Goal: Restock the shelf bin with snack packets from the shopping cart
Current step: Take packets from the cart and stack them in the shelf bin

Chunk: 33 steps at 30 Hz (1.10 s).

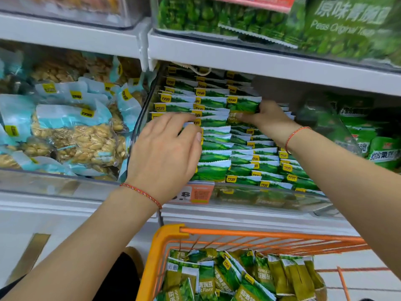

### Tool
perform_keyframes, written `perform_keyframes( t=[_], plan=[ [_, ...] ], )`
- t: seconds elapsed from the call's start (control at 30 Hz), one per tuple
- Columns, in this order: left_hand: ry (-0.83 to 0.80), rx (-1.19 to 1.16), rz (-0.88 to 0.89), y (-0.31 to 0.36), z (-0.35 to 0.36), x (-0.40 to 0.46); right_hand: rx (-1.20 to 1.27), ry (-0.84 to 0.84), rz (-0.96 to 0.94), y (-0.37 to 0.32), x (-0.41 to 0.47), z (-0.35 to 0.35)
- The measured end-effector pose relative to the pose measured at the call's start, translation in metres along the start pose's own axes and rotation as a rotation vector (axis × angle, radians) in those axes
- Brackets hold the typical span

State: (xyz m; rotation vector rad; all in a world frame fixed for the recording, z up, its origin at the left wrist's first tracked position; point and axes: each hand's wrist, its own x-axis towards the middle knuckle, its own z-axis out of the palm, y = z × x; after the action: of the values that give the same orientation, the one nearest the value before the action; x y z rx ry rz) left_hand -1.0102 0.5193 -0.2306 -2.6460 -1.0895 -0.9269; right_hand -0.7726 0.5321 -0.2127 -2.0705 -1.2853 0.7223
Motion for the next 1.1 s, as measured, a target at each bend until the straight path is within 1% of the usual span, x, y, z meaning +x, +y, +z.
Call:
perform_keyframes(
  t=[0.13, 0.2, 0.27, 0.3, 0.43, 0.73, 0.8, 0.83, 0.93, 0.97, 1.1],
  plan=[
    [-0.004, -0.005, 0.004, 0.0, 0.0, 0.0, -0.075, 0.0, 0.043, -0.003, 0.0, 0.007],
    [0.003, -0.005, 0.008, 0.001, 0.0, 0.0, -0.111, 0.097, -0.005, -0.002, -0.003, 0.01],
    [0.005, -0.001, 0.009, 0.001, 0.0, -0.001, -0.098, 0.223, -0.076, -0.003, -0.01, 0.012],
    [0.005, 0.002, 0.011, 0.0, 0.0, -0.001, -0.097, 0.255, -0.105, -0.003, -0.012, 0.012],
    [0.013, 0.006, 0.013, -0.001, 0.0, -0.001, -0.183, 0.271, -0.128, -0.003, -0.014, 0.012],
    [0.029, 0.011, 0.014, 0.0, 0.002, -0.002, -0.229, 0.268, -0.191, -0.015, -0.005, 0.011],
    [0.033, 0.009, 0.012, 0.0, 0.002, -0.001, -0.199, 0.273, -0.171, -0.012, -0.006, 0.013],
    [0.04, 0.006, 0.011, 0.0, 0.002, -0.001, -0.146, 0.281, -0.142, -0.01, -0.007, 0.014],
    [0.057, -0.005, 0.008, 0.001, 0.002, -0.002, 0.128, 0.32, -0.024, -0.003, -0.007, 0.017],
    [0.057, -0.007, 0.009, 0.0, 0.002, -0.002, 0.164, 0.32, -0.003, -0.001, -0.006, 0.018],
    [0.056, -0.016, 0.016, 0.0, 0.002, -0.002, 0.13, 0.299, 0.035, 0.002, -0.006, 0.022]
  ],
)
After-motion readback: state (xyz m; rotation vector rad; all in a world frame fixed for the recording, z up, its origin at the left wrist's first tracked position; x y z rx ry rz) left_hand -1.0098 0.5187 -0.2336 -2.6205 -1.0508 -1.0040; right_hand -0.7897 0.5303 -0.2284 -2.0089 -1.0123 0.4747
